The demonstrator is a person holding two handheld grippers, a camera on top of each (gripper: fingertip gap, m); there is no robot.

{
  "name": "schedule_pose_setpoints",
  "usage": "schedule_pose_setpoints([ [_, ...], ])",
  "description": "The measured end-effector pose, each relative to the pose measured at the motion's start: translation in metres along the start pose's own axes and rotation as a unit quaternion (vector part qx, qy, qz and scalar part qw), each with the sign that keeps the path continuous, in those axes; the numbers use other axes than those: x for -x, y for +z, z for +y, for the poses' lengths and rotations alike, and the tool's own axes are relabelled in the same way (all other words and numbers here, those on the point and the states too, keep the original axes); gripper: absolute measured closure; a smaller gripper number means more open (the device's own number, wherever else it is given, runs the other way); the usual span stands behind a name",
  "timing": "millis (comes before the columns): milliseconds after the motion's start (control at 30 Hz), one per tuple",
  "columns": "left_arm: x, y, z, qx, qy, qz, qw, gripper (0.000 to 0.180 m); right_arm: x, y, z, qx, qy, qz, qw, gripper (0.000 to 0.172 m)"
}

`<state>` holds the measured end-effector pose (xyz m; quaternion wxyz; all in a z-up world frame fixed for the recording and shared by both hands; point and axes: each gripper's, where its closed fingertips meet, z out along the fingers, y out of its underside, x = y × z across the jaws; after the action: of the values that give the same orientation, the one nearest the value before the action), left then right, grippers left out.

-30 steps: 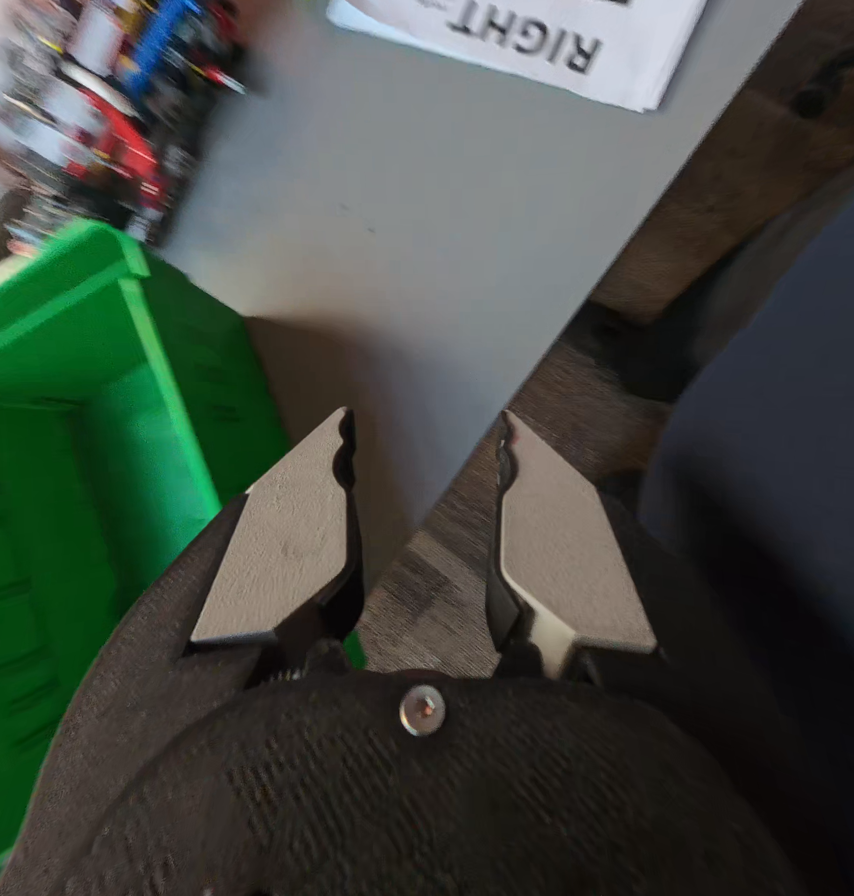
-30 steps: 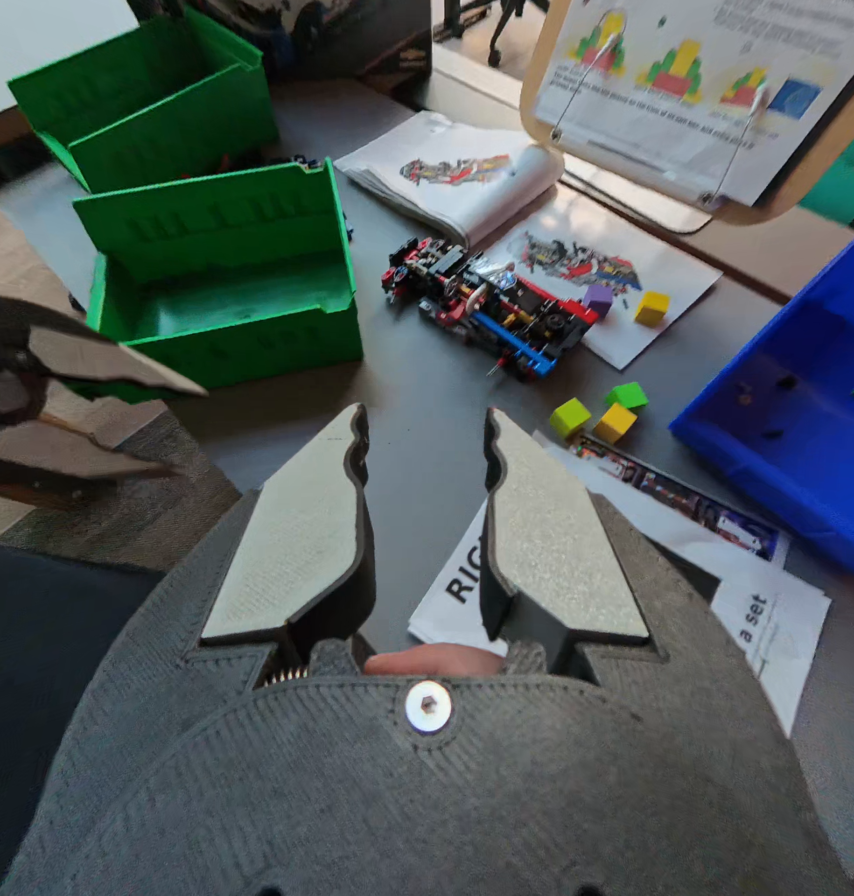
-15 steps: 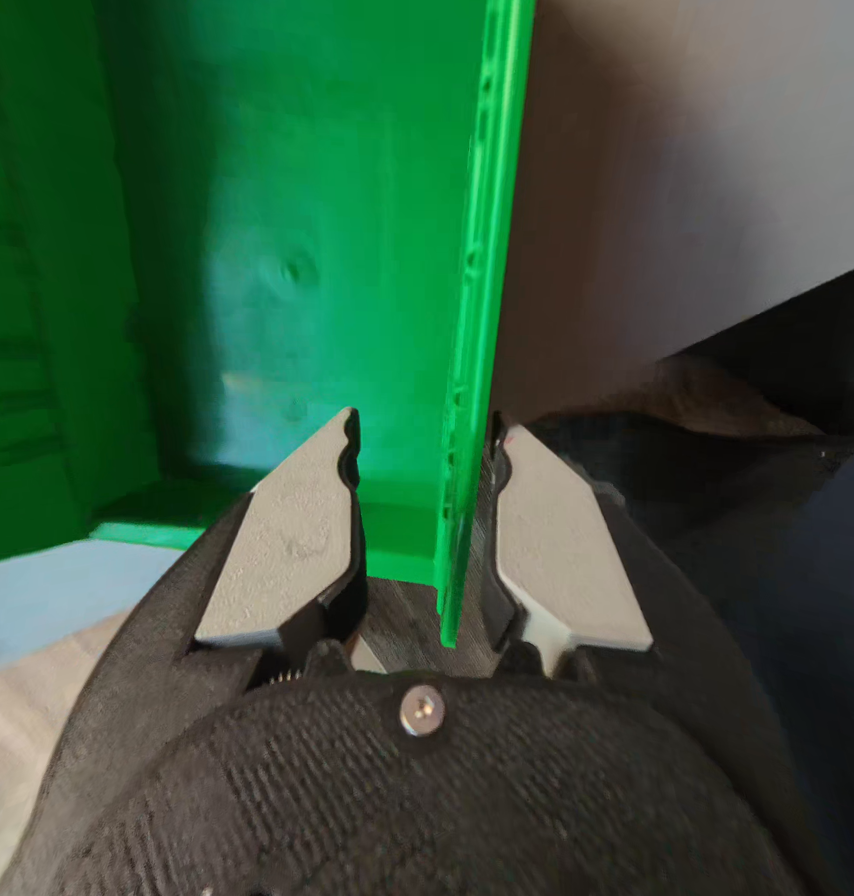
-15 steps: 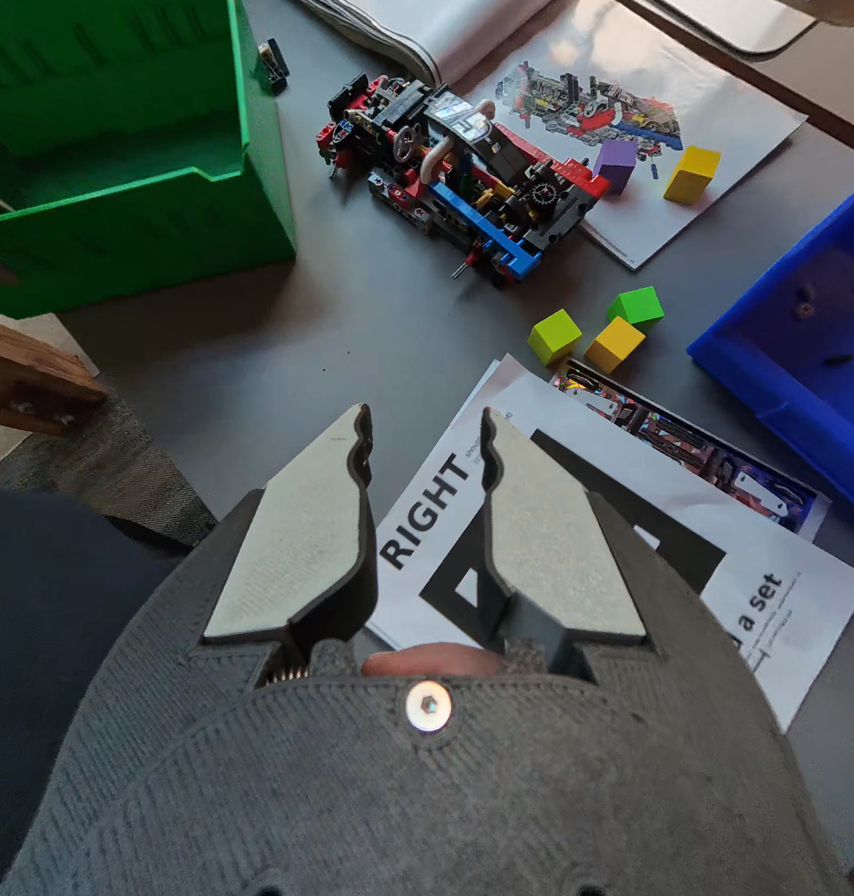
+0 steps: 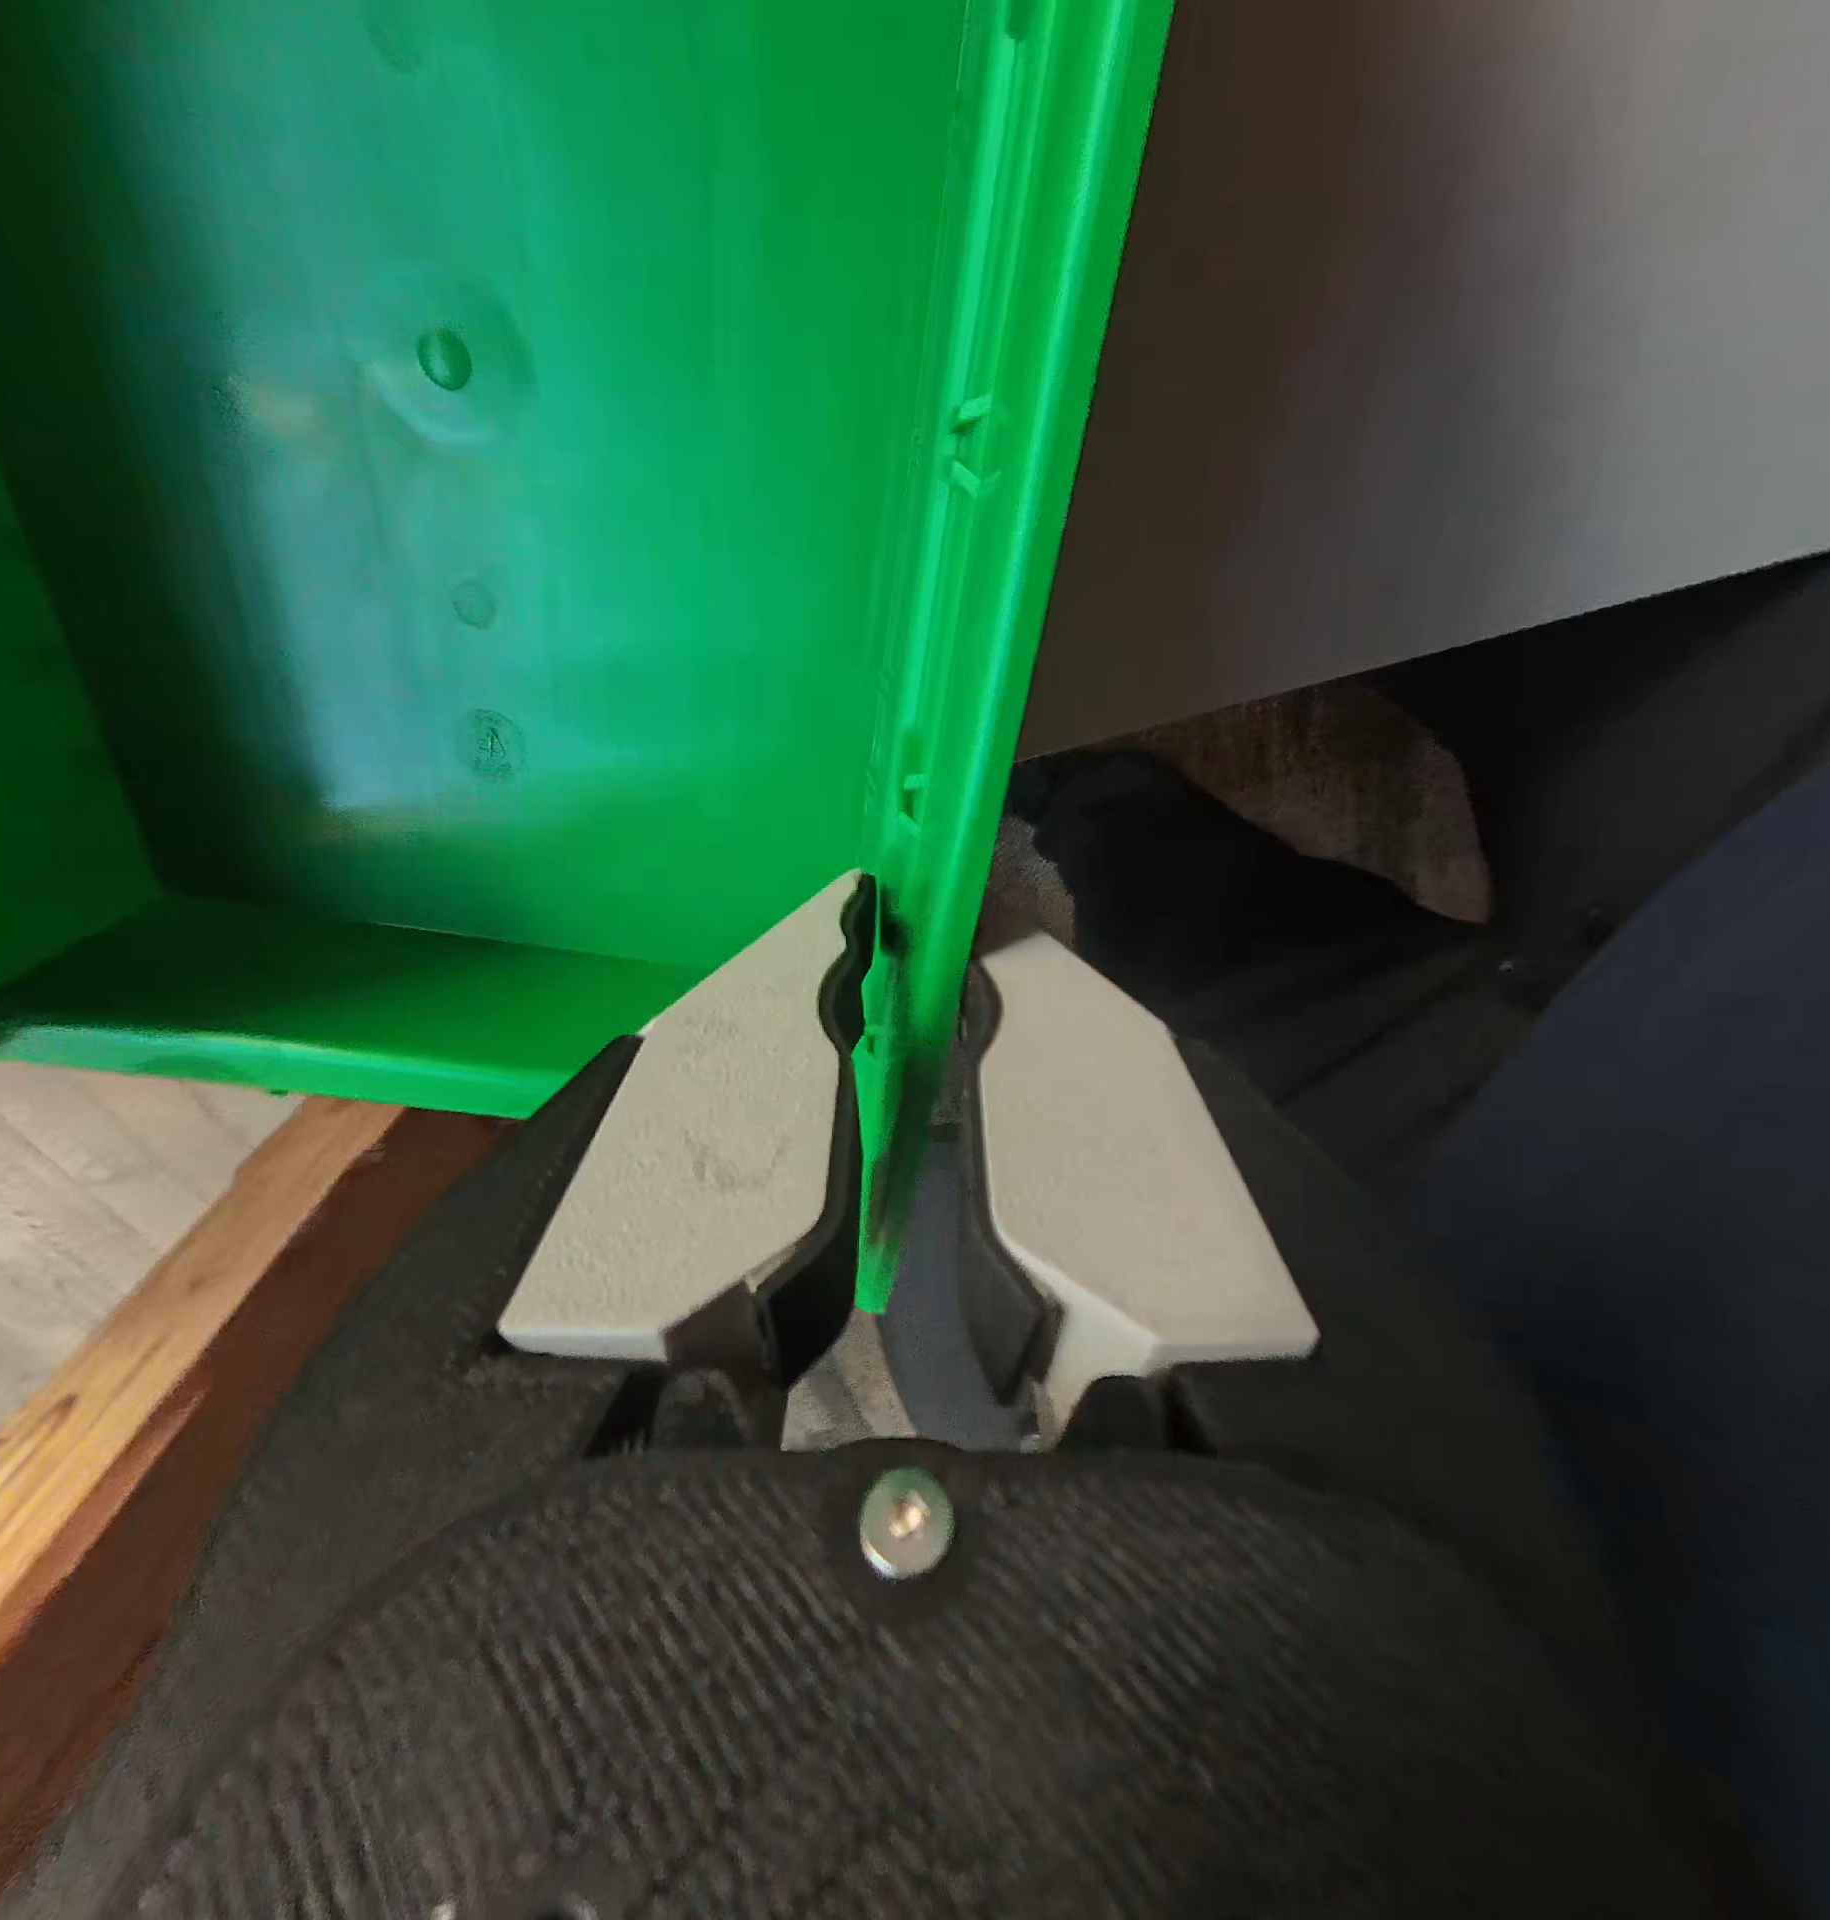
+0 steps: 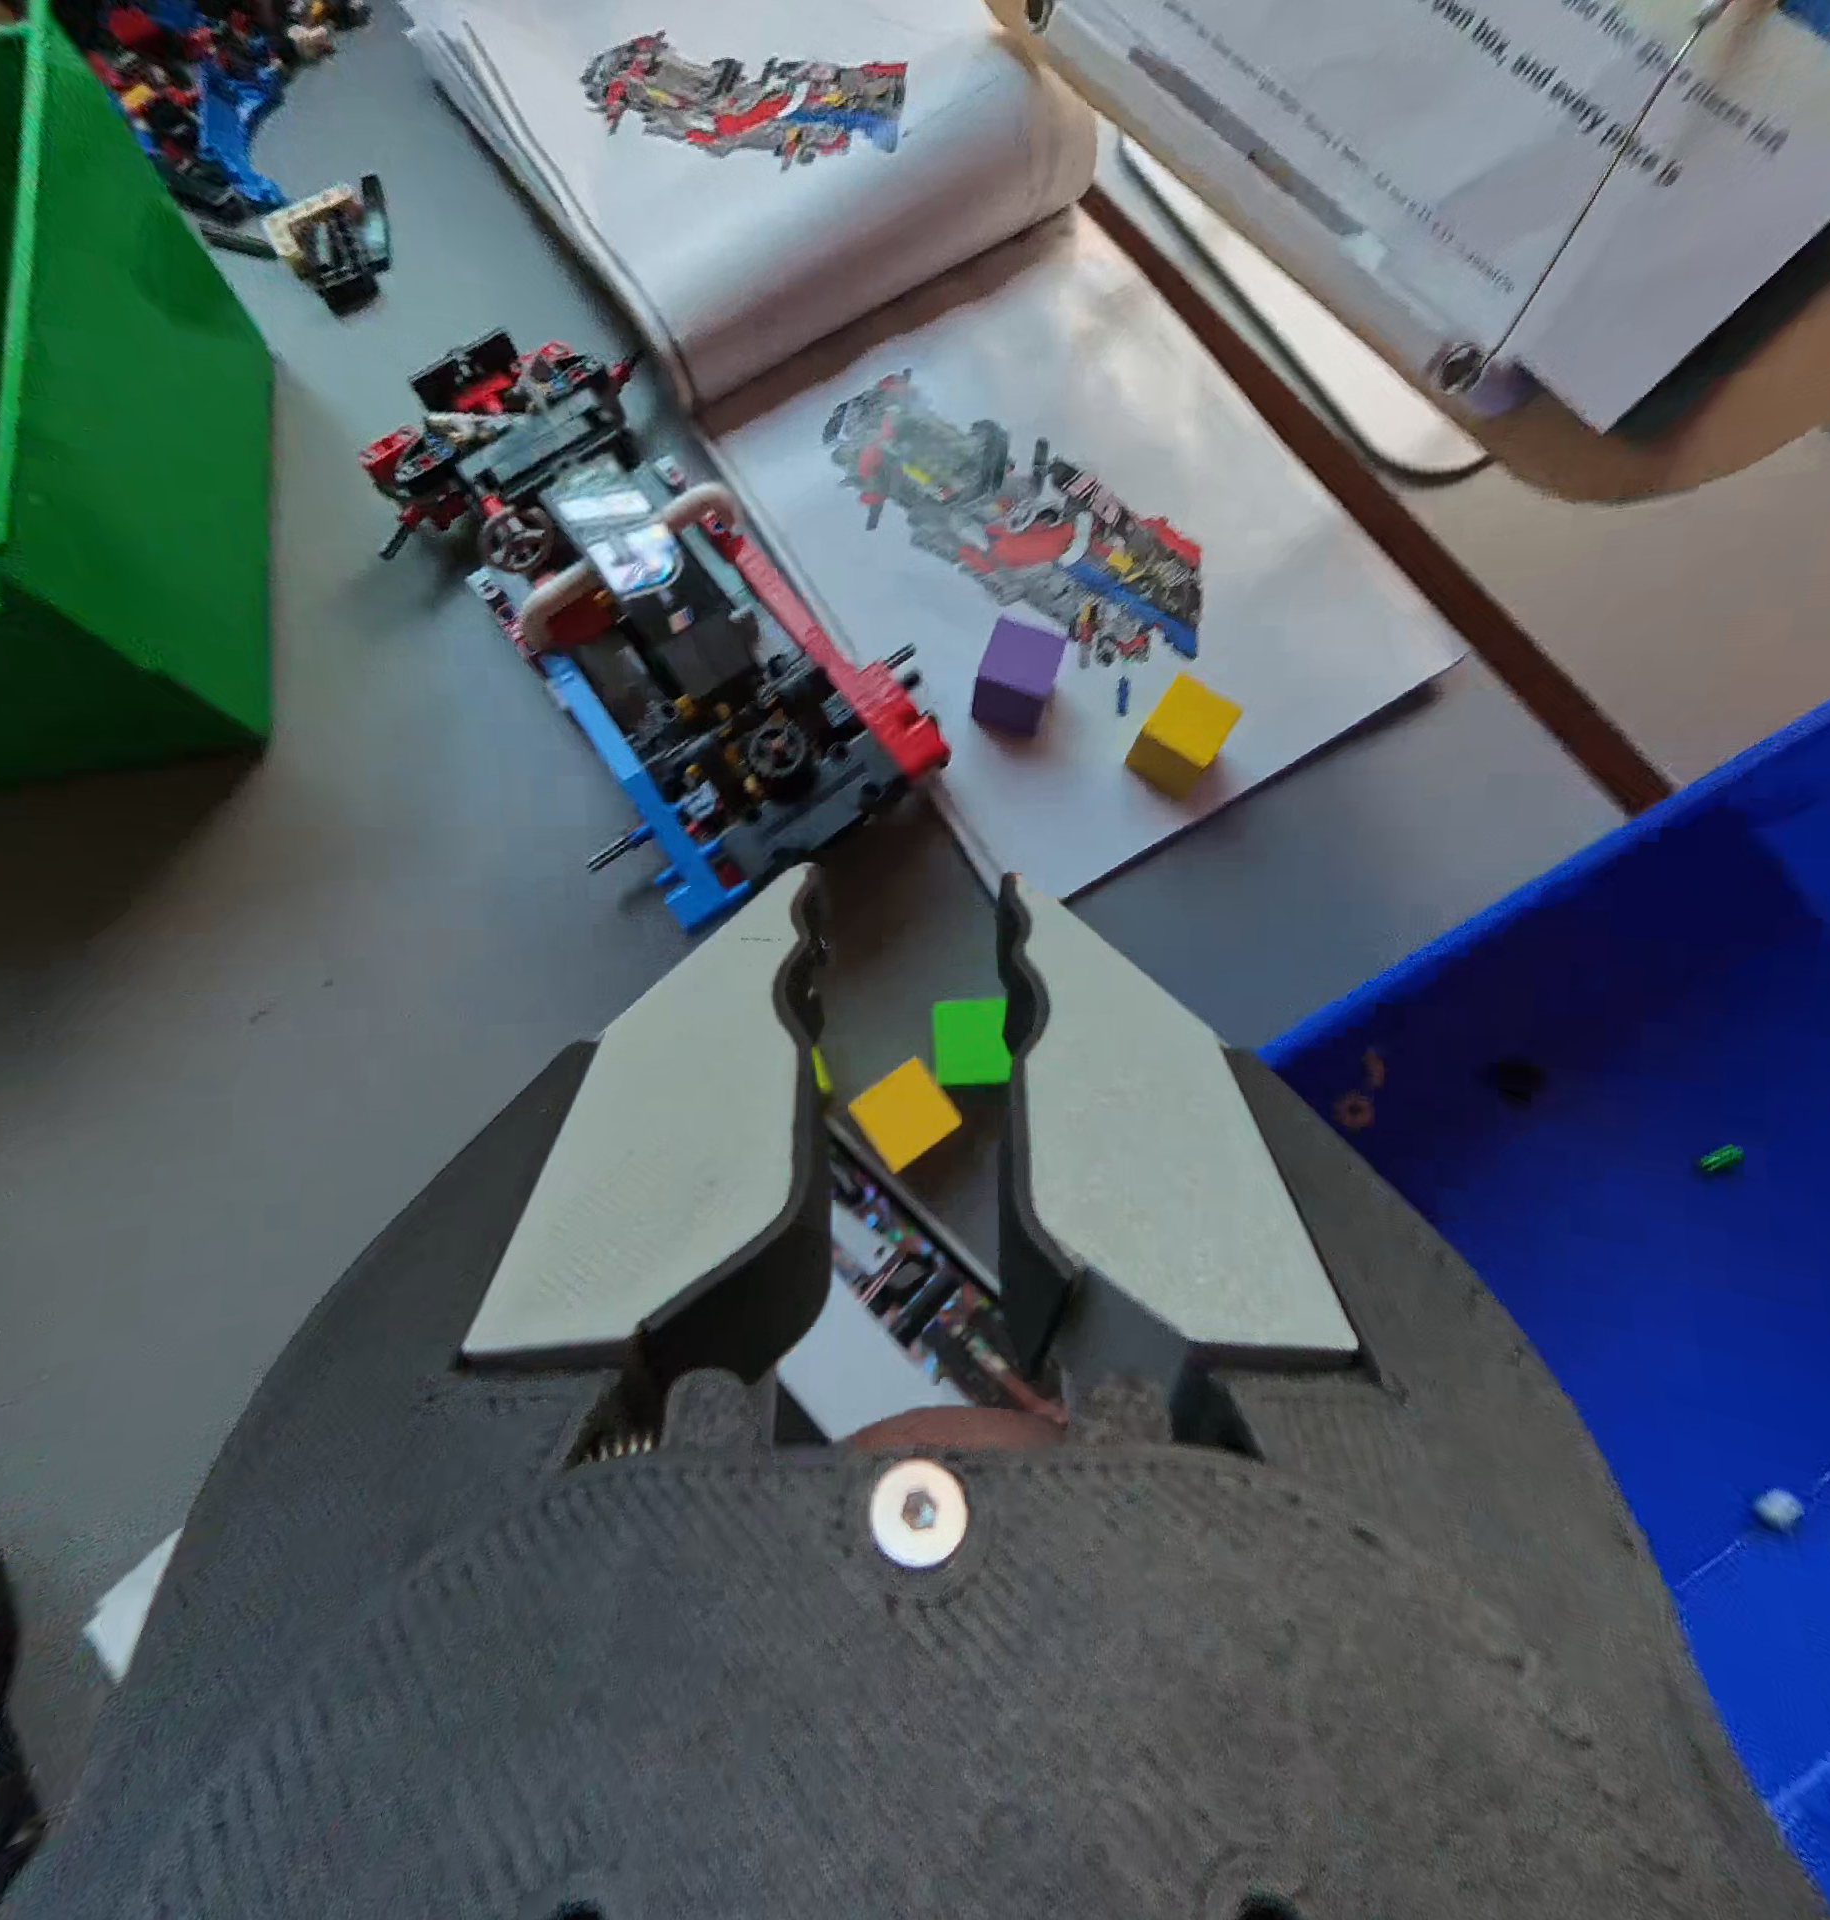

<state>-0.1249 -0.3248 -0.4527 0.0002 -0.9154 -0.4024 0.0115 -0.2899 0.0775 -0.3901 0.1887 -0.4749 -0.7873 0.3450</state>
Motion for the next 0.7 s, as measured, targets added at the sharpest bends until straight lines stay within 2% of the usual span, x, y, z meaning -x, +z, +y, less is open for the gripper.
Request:
schedule_pose_setpoints([
  [100, -0.002, -0.016, -0.006, -0.027, -0.028, 0.007, 0.999, 0.161, -0.022, 0.030, -0.026, 0.044, -0.012, 0.016, 0.999, 0.138],
  [200, 0.001, -0.028, 0.000, -0.032, -0.054, -0.008, 0.998, 0.150, -0.032, 0.074, -0.031, 0.120, 0.011, -0.006, 0.993, 0.141],
  [367, -0.001, -0.039, 0.014, -0.043, -0.069, -0.025, 0.996, 0.150, -0.036, 0.134, -0.012, 0.245, 0.032, -0.035, 0.968, 0.146],
  [600, -0.001, -0.038, 0.032, -0.034, -0.094, -0.015, 0.995, 0.152, -0.036, 0.162, 0.010, 0.326, 0.032, -0.036, 0.944, 0.143],
  [700, -0.003, -0.036, 0.031, -0.035, -0.094, -0.008, 0.995, 0.153, -0.037, 0.155, -0.005, 0.289, 0.034, -0.028, 0.956, 0.145],
])
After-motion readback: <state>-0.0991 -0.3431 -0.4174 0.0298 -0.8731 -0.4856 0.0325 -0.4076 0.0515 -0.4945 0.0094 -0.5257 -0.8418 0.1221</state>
